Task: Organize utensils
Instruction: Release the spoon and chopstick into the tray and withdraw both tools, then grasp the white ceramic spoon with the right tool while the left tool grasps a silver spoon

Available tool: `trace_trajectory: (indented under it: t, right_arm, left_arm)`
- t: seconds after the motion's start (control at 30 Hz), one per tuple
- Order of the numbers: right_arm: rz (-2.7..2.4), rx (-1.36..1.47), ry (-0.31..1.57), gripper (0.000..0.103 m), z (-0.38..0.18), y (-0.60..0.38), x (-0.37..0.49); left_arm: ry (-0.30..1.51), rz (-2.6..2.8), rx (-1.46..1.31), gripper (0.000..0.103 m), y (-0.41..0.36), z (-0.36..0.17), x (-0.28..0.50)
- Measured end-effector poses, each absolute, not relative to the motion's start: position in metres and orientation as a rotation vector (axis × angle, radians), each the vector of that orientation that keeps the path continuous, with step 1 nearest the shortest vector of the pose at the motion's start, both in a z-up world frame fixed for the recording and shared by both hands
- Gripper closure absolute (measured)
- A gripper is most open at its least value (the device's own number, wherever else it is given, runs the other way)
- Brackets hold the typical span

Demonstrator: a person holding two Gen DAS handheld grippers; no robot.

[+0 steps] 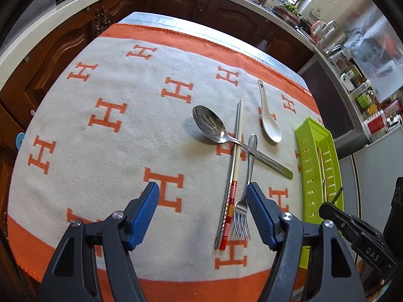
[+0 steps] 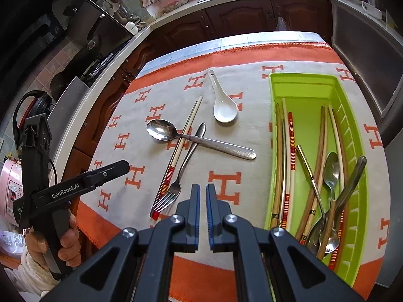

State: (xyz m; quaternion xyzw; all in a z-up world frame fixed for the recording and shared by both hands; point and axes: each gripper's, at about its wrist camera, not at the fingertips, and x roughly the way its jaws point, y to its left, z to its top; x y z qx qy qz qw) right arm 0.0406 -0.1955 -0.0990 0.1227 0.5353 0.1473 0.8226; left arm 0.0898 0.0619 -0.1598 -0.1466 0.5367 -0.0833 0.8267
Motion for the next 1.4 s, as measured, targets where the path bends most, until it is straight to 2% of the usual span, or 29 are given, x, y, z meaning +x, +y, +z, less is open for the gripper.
trace_trajectory:
  t: [0.53,0.93,1.0,1.03,1.1,1.27,1.4]
  right_arm:
    - [0.31,0.205,1.145,0.098,-0.105,-0.187,0.081]
    - [0.277,0.152,1.157,0.098,-0.118,-0.186,0.136]
    - [0.276,0.134,1.169,0.094,-0.122,-0.183,0.149]
    - [0.273,0.127,1.177,0.088,-0.125,-0.181,0.157]
    - [0.269,0.11,1.188,0.082,-0.131,-0.178,0.171]
    - [0.25,0.053,1.239,0.081,-0.146,-0.169,0.201]
    - [0.243,-0.003,1.291,0.081,-0.159,-0.163,0.212]
  left_arm:
    - [1.075,-0.192,-0.456,0.034,0.064,-0.204,0.132]
    - [0.93,-0.215,-0.442,0.035,0.043,-0.212,0.161]
    - [0.919,-0.226,-0.452,0.035,0.043,-0.212,0.162]
    - [0.914,-0.234,-0.459,0.035,0.042,-0.213,0.164]
    - [0.908,-0.246,-0.472,0.039,0.042,-0.215,0.165]
    - [0.9,-0.262,-0.512,0.058,0.05,-0.219,0.164]
    - [0.892,-0.275,-0.55,0.06,0.052,-0.223,0.166]
